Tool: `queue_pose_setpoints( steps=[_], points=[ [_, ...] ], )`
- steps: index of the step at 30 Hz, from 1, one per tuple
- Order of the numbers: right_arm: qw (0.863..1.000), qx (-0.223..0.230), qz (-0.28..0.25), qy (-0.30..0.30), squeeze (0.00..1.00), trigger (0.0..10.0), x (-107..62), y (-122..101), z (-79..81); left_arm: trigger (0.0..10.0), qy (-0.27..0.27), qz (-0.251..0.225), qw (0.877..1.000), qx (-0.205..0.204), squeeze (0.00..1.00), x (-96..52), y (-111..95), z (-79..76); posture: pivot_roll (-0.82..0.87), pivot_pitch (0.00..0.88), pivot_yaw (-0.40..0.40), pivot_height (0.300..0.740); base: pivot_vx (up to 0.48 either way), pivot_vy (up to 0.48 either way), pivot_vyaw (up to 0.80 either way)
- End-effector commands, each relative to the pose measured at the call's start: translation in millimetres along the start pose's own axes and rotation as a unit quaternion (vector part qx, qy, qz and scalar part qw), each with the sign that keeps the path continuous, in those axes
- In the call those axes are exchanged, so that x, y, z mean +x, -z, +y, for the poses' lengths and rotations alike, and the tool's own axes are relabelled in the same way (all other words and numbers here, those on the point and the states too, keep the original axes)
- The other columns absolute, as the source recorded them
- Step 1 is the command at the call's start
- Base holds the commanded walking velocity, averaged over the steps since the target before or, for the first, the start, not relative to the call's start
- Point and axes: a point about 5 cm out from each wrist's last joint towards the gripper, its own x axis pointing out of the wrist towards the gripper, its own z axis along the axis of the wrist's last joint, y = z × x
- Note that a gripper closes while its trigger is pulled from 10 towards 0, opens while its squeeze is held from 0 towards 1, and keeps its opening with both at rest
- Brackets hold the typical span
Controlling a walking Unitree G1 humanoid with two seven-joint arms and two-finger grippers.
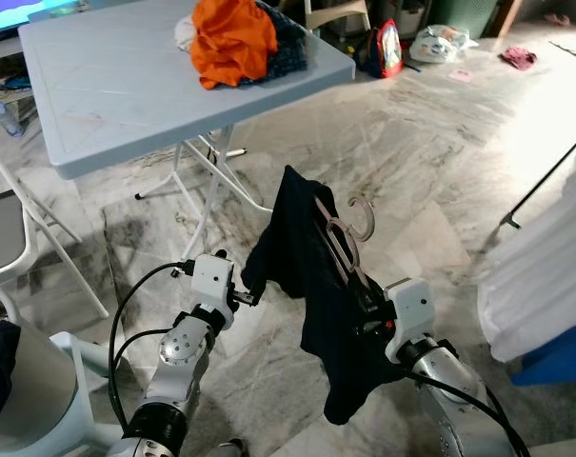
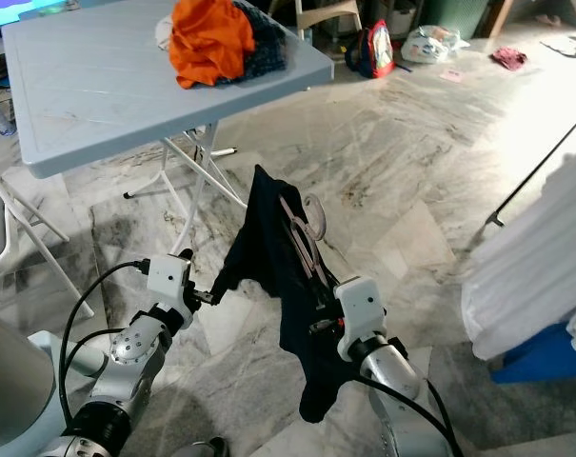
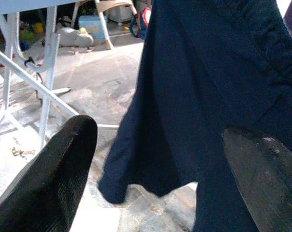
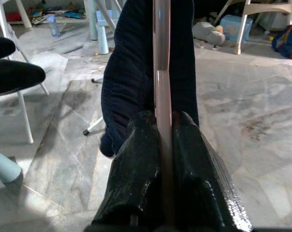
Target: Hang hanger
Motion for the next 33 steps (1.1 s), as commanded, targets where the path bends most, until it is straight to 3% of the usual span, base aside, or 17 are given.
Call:
queue_pose_setpoints(
  steps=[1,13,22,33],
  points=[
    [1.000,0.001,-0.022,-0.002,0.00,10.0,0.7,-6,2.0,10.0,0.000,0.010,1.000,-0.004,0.00,-2.2,5,0.2,-0.05,0.133,0.021,0.740,0.349,0.000,0.00],
    [1.000,0.003,-0.023,-0.004,0.00,10.0,-0.6,-6,4.0,10.0,0.002,0.015,1.000,-0.010,0.00,-3.4,8,-1.5,-0.05,0.137,0.020,0.740,0.340,0.000,0.00],
    [1.000,0.003,-0.020,-0.012,0.00,10.0,-1.7,-5,4.7,10.0,-0.003,0.012,1.000,-0.015,0.00,-2.3,7,-3.3,-0.05,0.143,0.015,0.740,0.000,0.000,0.00],
    [0.997,-0.006,-0.012,-0.079,0.00,10.0,-0.6,-5,18.2,10.0,0.064,-0.050,0.994,-0.077,0.00,14.0,-23,-18.3,-0.05,0.144,0.016,0.740,0.000,0.000,0.00]
  ],
)
